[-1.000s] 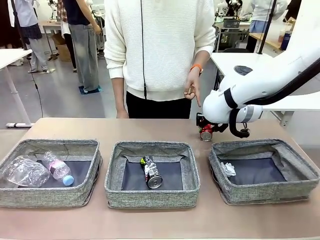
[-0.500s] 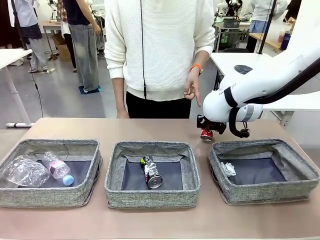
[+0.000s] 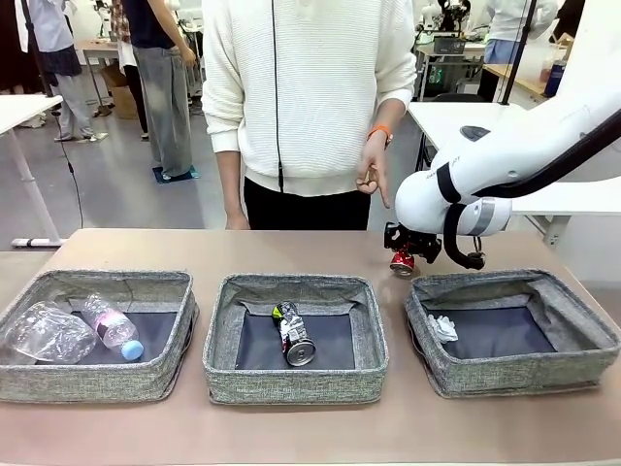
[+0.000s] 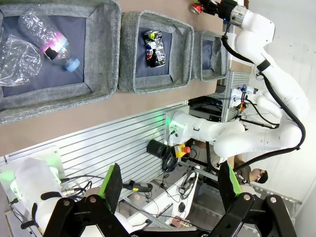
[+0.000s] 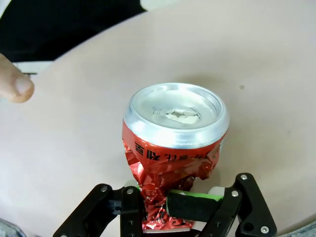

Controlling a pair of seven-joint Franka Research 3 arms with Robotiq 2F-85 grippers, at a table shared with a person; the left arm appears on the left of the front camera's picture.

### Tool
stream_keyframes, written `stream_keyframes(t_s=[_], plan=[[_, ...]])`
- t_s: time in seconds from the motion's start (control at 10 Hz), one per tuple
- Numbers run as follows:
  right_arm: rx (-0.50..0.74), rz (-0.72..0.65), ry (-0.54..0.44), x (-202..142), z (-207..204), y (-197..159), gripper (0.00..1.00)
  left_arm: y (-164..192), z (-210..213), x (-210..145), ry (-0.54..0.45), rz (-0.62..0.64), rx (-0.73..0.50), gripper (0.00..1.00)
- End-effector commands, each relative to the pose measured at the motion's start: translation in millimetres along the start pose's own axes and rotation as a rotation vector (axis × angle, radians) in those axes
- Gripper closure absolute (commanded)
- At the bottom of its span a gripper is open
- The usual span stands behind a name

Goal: Sort the waste into the appropriate baskets.
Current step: Pick up the waste item pointed out by the person.

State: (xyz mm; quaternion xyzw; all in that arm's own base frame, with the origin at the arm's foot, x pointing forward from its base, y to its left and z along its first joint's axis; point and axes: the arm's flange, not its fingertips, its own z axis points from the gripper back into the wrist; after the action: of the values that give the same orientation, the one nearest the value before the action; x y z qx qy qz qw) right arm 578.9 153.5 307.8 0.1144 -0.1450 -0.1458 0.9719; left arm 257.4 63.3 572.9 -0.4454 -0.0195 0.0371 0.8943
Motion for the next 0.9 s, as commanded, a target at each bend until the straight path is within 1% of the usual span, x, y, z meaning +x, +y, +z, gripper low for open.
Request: stream_keyframes(t_s=[0.0, 0.1, 0.2, 0.3, 0.4, 0.5, 0.6, 0.7, 0.8], plan=[[0.053, 0.002, 0.017, 1, 30, -5, 1.0, 3, 1, -3, 0.005, -0.019, -0.008, 0.0], [0.043, -0.018, 0.058, 0, 63, -14, 1.0, 3, 1, -3, 0.005, -0.019, -0.008, 0.0], [0.007, -0.019, 0.132, -4, 100, -24, 1.0, 3, 1, -3, 0.005, -0.019, -0.008, 0.0], [0.041, -0.007, 0.189, -14, 141, -33, 1.0, 3, 1, -3, 0.005, -0.019, -0.008, 0.0], [0.029, 0.033, 0.218, -33, 188, -40, 1.0, 3, 1, -3, 0.005, -0.019, -0.008, 0.0], [0.069, 0.075, 0.237, -53, 229, -42, 1.0, 3, 1, -3, 0.005, -0.019, -0.008, 0.0], [0.057, 0.131, 0.222, -74, 261, -39, 1.0, 3, 1, -3, 0.005, -0.019, -0.008, 0.0], [0.06, 0.225, 0.206, -102, 293, -30, 1.0, 3, 1, -3, 0.005, -0.019, -0.008, 0.0], [0.012, 0.283, 0.147, -132, 317, -14, 1.0, 3, 1, -3, 0.005, -0.019, -0.008, 0.0]])
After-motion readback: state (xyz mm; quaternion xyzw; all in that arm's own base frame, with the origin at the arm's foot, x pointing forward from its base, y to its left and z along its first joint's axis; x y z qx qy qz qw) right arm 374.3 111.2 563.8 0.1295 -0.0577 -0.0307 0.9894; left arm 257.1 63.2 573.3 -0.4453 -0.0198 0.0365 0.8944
